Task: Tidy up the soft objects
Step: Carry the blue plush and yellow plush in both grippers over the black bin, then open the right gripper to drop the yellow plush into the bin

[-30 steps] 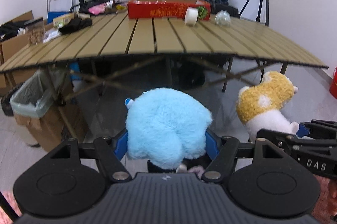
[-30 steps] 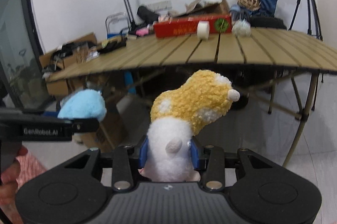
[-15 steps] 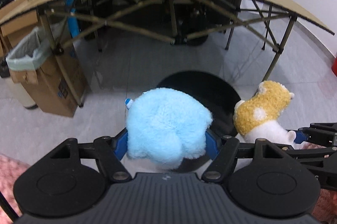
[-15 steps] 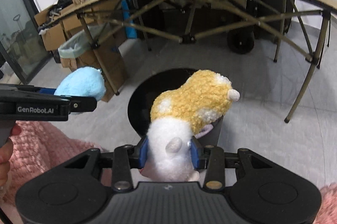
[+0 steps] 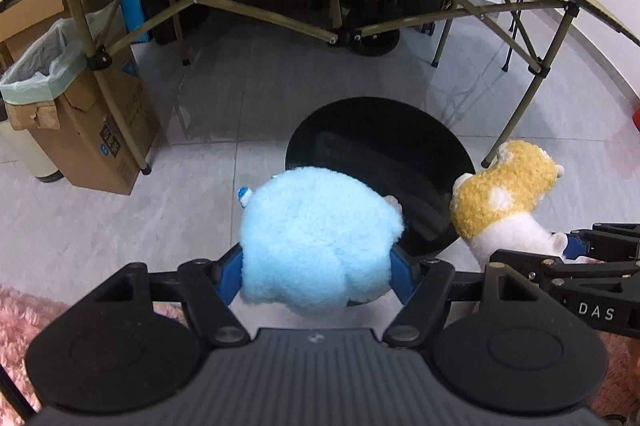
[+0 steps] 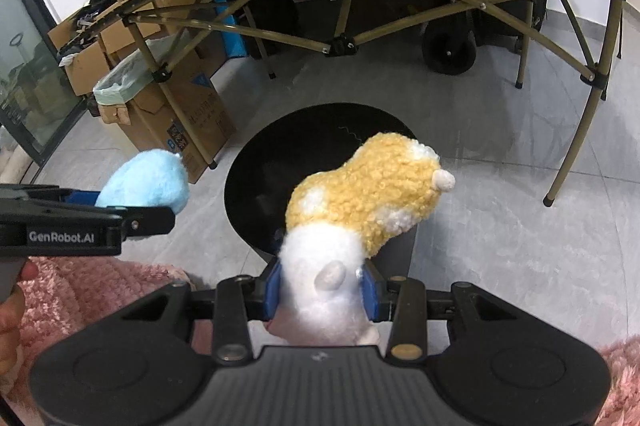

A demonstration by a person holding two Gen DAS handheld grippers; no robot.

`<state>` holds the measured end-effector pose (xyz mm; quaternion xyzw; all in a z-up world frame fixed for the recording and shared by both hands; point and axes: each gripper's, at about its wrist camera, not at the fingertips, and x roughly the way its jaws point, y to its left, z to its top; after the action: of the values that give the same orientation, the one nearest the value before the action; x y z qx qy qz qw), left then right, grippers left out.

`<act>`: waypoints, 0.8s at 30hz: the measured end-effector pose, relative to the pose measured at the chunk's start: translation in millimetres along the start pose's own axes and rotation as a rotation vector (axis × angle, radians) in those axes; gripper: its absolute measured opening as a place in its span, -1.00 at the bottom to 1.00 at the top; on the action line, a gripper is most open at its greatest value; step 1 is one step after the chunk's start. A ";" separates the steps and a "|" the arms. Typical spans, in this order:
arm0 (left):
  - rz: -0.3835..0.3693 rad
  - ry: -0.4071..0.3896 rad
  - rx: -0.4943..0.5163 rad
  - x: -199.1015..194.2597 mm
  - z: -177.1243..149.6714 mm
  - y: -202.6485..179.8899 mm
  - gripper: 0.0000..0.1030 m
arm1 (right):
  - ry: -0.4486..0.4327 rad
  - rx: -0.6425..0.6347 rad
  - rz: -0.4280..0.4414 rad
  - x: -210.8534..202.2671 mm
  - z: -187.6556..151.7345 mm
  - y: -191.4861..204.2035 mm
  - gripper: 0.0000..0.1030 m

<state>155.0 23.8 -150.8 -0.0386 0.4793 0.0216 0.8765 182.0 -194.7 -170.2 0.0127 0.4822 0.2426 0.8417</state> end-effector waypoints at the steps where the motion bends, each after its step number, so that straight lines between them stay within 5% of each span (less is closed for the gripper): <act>1: -0.001 0.005 -0.002 1.5 0.3 0.1 0.38 | 0.002 0.001 0.000 1.6 1.3 -0.1 -0.25; 24: 0.052 -0.001 -0.028 25.2 25.7 14.7 0.38 | 0.007 -0.087 -0.002 74.0 65.4 10.6 -0.23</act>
<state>189.0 40.7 -158.9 -0.0386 0.4792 0.0513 0.8754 262.2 -140.3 -192.1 -0.0255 0.4741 0.2625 0.8400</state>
